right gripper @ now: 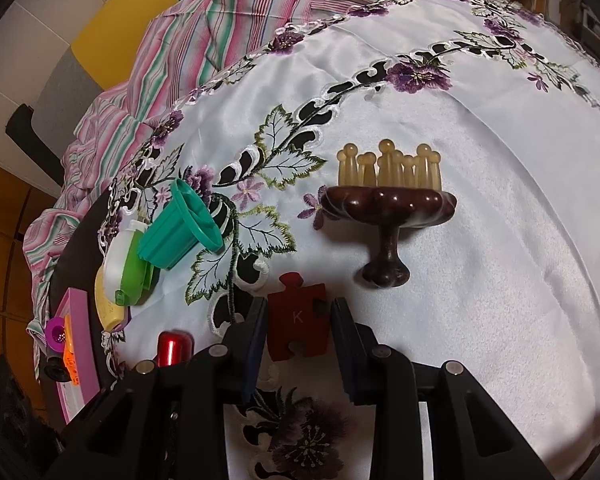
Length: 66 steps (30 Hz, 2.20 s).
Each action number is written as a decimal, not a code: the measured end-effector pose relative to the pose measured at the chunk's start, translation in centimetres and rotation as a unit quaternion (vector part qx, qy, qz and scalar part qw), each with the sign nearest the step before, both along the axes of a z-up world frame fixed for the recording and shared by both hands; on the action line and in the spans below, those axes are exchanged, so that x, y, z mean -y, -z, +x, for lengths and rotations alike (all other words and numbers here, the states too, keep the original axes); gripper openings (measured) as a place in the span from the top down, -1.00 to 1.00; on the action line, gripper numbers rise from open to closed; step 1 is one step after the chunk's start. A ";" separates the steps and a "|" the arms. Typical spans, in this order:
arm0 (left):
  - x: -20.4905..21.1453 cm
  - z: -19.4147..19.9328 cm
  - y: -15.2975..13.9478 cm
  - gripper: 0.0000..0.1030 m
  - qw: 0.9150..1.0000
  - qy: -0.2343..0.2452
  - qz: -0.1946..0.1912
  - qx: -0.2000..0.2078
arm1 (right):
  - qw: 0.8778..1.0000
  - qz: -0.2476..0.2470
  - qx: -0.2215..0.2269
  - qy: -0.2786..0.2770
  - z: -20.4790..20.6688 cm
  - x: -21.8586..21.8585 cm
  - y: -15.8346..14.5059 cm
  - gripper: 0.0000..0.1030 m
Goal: Organize rigid objects
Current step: 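Carry the red lipstick tube into the tray and open the left tool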
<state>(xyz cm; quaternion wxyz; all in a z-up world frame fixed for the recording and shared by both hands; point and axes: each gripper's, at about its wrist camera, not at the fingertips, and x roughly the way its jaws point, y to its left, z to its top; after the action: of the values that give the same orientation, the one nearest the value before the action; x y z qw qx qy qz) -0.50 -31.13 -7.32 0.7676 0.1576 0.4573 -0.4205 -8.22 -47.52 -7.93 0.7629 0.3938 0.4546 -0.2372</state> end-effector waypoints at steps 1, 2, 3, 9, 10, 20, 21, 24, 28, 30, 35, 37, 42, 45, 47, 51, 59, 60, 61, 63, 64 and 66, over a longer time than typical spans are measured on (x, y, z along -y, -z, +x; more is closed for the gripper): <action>-0.4 -0.1 0.0 0.51 1.000 -0.004 -0.003 -0.002 | 1.000 0.000 0.000 -0.001 0.0 0.0 0.0 0.37; -0.8 -0.1 -0.1 0.51 1.000 -0.009 -0.006 -0.005 | 1.000 0.000 0.001 -0.001 0.0 0.0 0.0 0.37; -1.4 0.0 -0.2 0.51 1.000 -0.015 -0.010 -0.009 | 1.000 0.002 0.003 -0.001 0.0 0.0 0.0 0.37; -4.5 -0.5 -0.5 0.51 0.999 -0.035 -0.029 -0.028 | 1.000 0.013 0.013 -0.014 0.3 -0.2 0.0 0.37; -5.0 -0.7 -0.6 0.51 0.998 -0.035 -0.032 -0.030 | 1.000 0.015 0.015 -0.017 0.4 -0.3 0.0 0.37; -9.6 -1.9 -1.9 0.51 0.997 -0.048 -0.052 -0.030 | 0.999 0.024 0.024 -0.035 0.9 -0.9 0.1 0.37; -10.2 -1.9 -2.1 0.51 0.997 -0.051 -0.057 -0.032 | 0.999 0.024 0.025 -0.037 1.0 -0.9 0.1 0.37; -12.0 -1.6 -2.6 0.51 0.995 -0.060 -0.066 -0.038 | 0.999 0.023 0.022 -0.039 1.1 -1.0 0.2 0.37; -14.4 -1.3 -3.1 0.51 0.993 -0.074 -0.078 -0.043 | 0.999 0.010 0.016 -0.043 1.3 -1.2 0.0 0.37; -15.6 -0.9 -3.5 0.51 0.992 -0.087 -0.084 -0.041 | 0.999 0.006 0.025 -0.043 1.2 -1.2 -0.3 0.37; -19.2 1.1 -4.3 0.51 0.987 -0.132 -0.091 -0.024 | 0.997 -0.009 0.064 -0.050 1.0 -1.6 -1.8 0.37; -20.8 2.2 -4.3 0.51 0.983 -0.154 -0.094 -0.023 | 0.996 -0.023 0.069 -0.058 1.2 -2.1 -2.5 0.37; -24.1 4.9 -3.9 0.51 0.975 -0.200 -0.093 -0.025 | 0.994 -0.038 0.070 -0.071 1.6 -2.7 -3.0 0.37; -25.6 6.5 -3.2 0.51 0.971 -0.222 -0.082 -0.028 | 0.995 -0.035 0.069 -0.066 1.5 -2.5 -2.8 0.37; -26.2 7.5 -2.7 0.51 0.970 -0.231 -0.074 -0.033 | 0.995 -0.035 0.067 -0.063 1.4 -2.3 -2.7 0.37; -27.2 9.5 -1.5 0.51 0.965 -0.251 -0.058 -0.038 | 0.995 -0.046 0.061 -0.065 1.5 -2.6 -2.8 0.37; -28.0 12.0 -0.5 0.51 0.960 -0.275 -0.042 -0.036 | 0.986 -0.113 0.048 -0.109 2.5 -4.8 -3.8 0.37; -28.1 12.3 -0.3 0.51 0.959 -0.279 -0.039 -0.035 | 0.985 -0.121 0.046 -0.118 2.7 -5.1 -3.9 0.37; -28.1 12.4 -0.2 0.51 0.958 -0.281 -0.039 -0.036 | 0.983 -0.127 0.044 -0.128 2.9 -5.5 -3.9 0.37; -28.3 12.9 -0.1 0.51 0.958 -0.282 -0.043 -0.038 | 0.980 -0.134 0.043 -0.143 3.2 -6.1 -4.0 0.37; -28.4 13.0 -0.2 0.50 0.957 -0.285 -0.042 -0.034 | 0.979 -0.135 0.045 -0.148 3.3 -6.3 -4.0 0.37; -28.6 12.9 -0.3 0.41 0.955 -0.293 -0.040 -0.032 | 0.977 -0.138 0.050 -0.154 3.3 -6.5 -4.2 0.37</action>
<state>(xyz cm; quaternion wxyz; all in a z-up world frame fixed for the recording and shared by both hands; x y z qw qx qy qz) 12.38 -2.50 -6.99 0.8480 -0.0279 0.4901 -0.2000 -4.93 -41.00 -3.75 0.8588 0.2218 0.4341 -0.1575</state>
